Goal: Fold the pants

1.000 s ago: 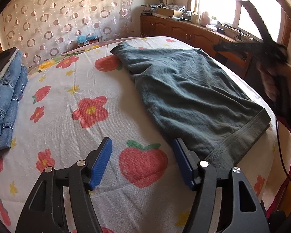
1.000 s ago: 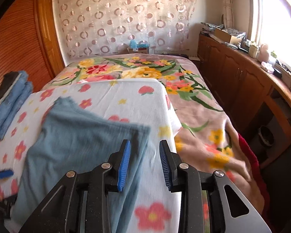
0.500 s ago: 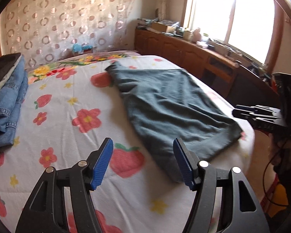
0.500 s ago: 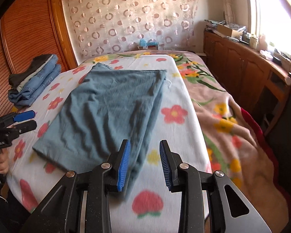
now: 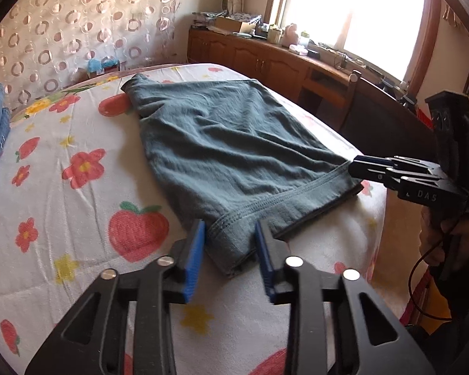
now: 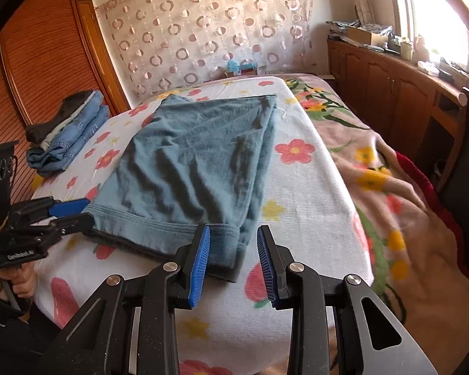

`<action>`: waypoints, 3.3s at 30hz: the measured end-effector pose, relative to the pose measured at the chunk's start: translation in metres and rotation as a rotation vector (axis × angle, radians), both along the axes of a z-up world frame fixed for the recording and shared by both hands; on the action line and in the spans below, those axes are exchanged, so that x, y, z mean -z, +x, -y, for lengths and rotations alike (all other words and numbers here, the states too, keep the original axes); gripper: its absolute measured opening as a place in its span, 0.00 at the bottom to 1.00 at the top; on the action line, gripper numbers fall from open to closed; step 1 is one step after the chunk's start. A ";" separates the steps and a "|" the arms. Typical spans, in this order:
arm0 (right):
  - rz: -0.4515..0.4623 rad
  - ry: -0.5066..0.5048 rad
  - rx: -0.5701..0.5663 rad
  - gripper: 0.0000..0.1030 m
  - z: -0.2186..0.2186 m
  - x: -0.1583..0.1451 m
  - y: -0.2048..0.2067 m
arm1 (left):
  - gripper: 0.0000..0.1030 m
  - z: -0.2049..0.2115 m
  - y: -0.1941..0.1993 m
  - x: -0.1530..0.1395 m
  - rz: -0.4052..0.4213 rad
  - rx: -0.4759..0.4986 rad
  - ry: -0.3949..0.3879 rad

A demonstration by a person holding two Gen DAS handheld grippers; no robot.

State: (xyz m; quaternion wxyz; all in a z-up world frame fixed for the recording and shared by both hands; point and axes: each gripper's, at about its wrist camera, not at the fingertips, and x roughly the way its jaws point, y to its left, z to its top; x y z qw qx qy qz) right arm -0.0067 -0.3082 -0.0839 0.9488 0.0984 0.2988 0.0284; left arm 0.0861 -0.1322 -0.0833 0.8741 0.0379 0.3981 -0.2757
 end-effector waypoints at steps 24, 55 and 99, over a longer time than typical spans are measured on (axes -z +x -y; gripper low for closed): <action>-0.033 -0.013 0.000 0.31 -0.010 0.010 0.000 | 0.25 -0.003 -0.011 0.005 -0.029 -0.018 0.018; -0.054 -0.019 -0.004 0.33 -0.011 0.013 -0.005 | 0.43 -0.006 -0.022 0.011 -0.016 -0.022 0.014; 0.379 -0.096 -0.232 0.09 -0.076 -0.205 0.038 | 0.08 -0.106 0.068 -0.197 0.406 -0.200 -0.012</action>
